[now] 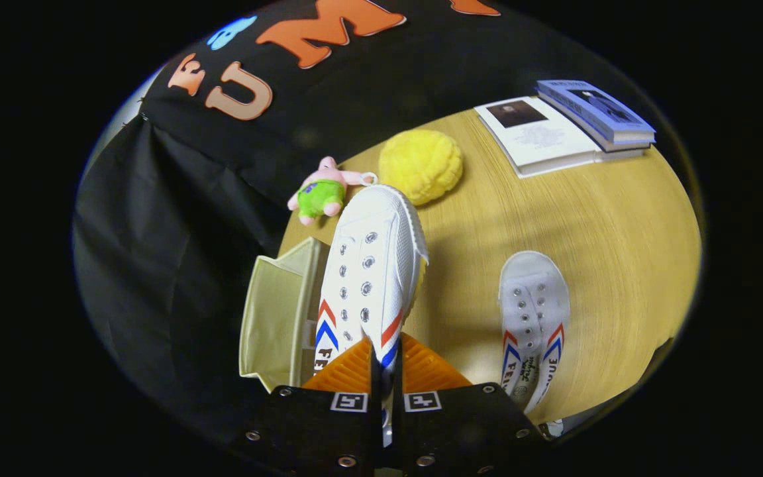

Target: Open the storage box then place both shoes into the box .Put the left shoe in first, then the right shoe, with the right side of both shoes facing outward in a uniform manner.

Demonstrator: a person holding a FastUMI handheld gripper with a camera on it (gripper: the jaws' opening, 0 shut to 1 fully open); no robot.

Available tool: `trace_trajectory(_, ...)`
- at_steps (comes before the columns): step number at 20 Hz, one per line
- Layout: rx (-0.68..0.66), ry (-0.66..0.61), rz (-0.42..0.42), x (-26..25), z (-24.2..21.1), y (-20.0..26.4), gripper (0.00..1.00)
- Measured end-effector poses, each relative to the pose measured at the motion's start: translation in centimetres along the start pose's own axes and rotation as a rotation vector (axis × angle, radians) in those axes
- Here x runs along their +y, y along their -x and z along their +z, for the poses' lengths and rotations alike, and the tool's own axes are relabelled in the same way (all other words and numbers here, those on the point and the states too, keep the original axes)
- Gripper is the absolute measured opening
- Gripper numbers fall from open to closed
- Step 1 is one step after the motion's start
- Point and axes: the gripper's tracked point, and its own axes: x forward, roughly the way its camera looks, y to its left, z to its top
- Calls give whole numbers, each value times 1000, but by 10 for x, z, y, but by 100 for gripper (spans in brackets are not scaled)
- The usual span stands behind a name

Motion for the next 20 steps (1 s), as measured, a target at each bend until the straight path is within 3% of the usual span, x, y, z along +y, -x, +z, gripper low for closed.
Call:
trace_trajectory(5, -23, 150, 123, 80, 17, -1, 6)
trace_trajectory(11, 64, 328, 170, 135, -9, -49, 6)
trace_trajectory(20, 259, 478, 41, 142, -63, -86, 6)
